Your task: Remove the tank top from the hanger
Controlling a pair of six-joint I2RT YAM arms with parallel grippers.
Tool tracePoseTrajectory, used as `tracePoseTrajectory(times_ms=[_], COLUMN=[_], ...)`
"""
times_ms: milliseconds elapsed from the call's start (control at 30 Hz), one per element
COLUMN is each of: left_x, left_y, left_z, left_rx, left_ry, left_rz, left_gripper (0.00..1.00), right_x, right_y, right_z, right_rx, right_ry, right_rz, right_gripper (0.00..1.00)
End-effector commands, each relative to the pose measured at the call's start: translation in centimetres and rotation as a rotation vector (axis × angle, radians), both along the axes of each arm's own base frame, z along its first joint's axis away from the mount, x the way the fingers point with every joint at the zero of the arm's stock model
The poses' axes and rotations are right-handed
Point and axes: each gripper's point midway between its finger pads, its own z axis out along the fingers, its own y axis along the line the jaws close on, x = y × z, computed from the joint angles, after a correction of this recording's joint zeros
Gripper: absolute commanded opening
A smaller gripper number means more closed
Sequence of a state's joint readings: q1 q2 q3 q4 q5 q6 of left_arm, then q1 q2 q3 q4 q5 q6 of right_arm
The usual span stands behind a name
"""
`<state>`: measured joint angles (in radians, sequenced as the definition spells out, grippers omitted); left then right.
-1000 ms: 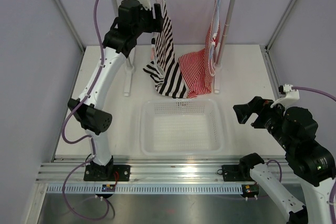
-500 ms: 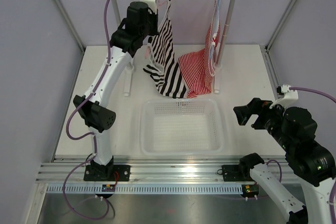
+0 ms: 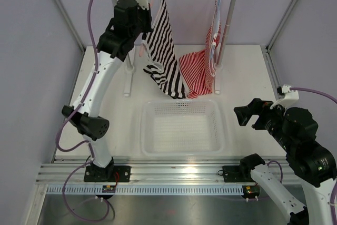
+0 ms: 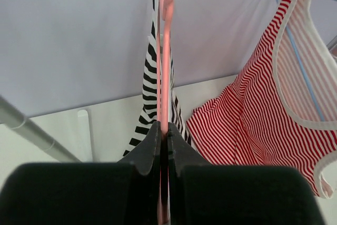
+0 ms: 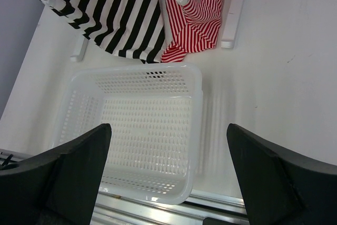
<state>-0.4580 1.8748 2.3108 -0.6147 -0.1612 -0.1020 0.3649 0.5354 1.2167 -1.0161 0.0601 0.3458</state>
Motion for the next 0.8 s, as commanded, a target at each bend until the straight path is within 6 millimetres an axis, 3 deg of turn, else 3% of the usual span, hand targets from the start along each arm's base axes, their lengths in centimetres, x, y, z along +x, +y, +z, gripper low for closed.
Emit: tracePoseTrajectory(times_ms=[0,33,100,200,367,433,533,567,667,700,767], left_x=[-5.3,-5.2,-6.9,-8.1,-11.9,-12.8,-15.5,-16.9,-19.1,-20.8,-22.5], left_y=[3.4,3.4,4.6,5.9,10.2,11.4,13.9,15.1,17.7,18.9,20.8], left_z=[9.4,8.0,9.2,8.2,7.8,6.1,5.6,6.2,5.1,5.9,6.2], left_rx=[-0.076,-0.062,-0.058,-0.013,0.04,0.093,0.107,0.1,0.128,0.113,0.131], left_ry=[-0.218,-0.197,-0.224,-0.191,-0.172,-0.137,-0.123,-0.138,-0.117,-0.144,-0.148], left_rz=[0.031,0.034,0.049,0.075,0.19,0.218,0.276,0.303,0.394,0.419,0.484], left_gripper=[0.0,0.0,0.0,0.0,0.0,0.0,0.0,0.0,0.0,0.0,0.0], right_x=[0.7,0.8,0.8,1.0,1.5,1.9,2.4,2.8,3.5,3.2,4.2], right_y=[0.7,0.8,1.0,1.3,2.6,3.4,4.7,5.2,7.5,8.7,10.4], right_z=[1.1,1.1,1.2,1.2,1.4,1.4,1.4,1.8,3.0,3.5,4.1], right_rx=[0.009,0.012,0.014,0.02,0.044,0.059,0.076,0.089,0.139,0.167,0.204], right_ry=[-0.034,-0.033,-0.035,-0.032,-0.025,-0.017,0.001,-0.011,-0.027,-0.028,-0.028], right_rz=[0.024,0.029,0.039,0.049,0.101,0.133,0.188,0.205,0.302,0.374,0.438], right_gripper=[0.99,0.99,0.99,0.99,0.99,0.99,1.0,1.0,1.0,0.99,0.99])
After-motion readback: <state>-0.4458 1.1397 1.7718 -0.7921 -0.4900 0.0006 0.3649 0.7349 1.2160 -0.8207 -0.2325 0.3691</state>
